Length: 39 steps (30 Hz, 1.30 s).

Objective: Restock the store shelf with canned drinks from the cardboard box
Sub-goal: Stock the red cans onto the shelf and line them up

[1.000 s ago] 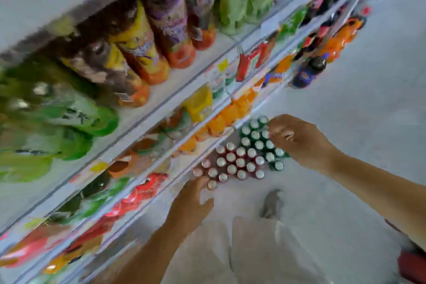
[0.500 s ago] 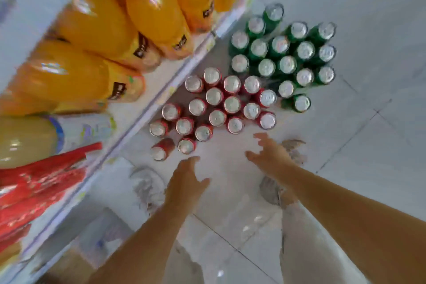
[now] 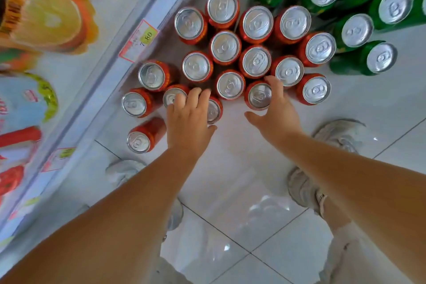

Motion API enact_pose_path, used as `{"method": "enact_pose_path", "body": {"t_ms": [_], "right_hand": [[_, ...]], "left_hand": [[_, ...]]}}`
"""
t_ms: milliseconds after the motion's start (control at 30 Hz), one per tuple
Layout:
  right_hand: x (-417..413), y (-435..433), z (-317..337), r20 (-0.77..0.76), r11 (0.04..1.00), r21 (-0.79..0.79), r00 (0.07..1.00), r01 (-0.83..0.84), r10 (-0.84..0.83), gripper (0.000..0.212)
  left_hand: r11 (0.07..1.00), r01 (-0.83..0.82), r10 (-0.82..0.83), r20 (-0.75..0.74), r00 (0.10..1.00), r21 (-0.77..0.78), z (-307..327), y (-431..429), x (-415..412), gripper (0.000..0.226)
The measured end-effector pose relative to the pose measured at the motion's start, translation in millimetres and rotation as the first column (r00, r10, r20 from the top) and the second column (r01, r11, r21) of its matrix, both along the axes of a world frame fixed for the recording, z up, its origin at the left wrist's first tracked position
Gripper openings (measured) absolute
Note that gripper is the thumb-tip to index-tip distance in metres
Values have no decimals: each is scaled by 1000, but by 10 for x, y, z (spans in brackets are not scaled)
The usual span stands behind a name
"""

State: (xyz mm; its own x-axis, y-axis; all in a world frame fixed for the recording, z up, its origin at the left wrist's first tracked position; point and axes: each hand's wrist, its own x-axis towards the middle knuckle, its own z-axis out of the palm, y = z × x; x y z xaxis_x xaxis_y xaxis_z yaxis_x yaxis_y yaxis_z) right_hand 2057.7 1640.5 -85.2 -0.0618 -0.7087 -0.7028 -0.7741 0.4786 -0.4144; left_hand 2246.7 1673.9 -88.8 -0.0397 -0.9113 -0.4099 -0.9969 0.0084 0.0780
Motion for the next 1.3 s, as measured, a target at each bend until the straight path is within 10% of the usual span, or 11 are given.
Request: {"method": "enact_pose_path", "body": {"t_ms": [433,600,900,1300], "right_hand": [[-10,-40,967,-41,1000,-25,999,15,-16,68],[35,-275,2605,92,993,-94,994,75,-66,68],[231,-884,6089,304,956,-294,948,0,94,68],[1066,-878,9158,527,707,-707,650,-22,547,68]], "left_hand": [[959,-279,278,-295,914,39,992,-127,110,75],[899,-395,427,-574,699,188,2495,-322,83,74],[933,-359,245,-749,616,10,5991,-811,370,67],[695,-668,-6,-932,362,-264,9173,-256,992,60]]}}
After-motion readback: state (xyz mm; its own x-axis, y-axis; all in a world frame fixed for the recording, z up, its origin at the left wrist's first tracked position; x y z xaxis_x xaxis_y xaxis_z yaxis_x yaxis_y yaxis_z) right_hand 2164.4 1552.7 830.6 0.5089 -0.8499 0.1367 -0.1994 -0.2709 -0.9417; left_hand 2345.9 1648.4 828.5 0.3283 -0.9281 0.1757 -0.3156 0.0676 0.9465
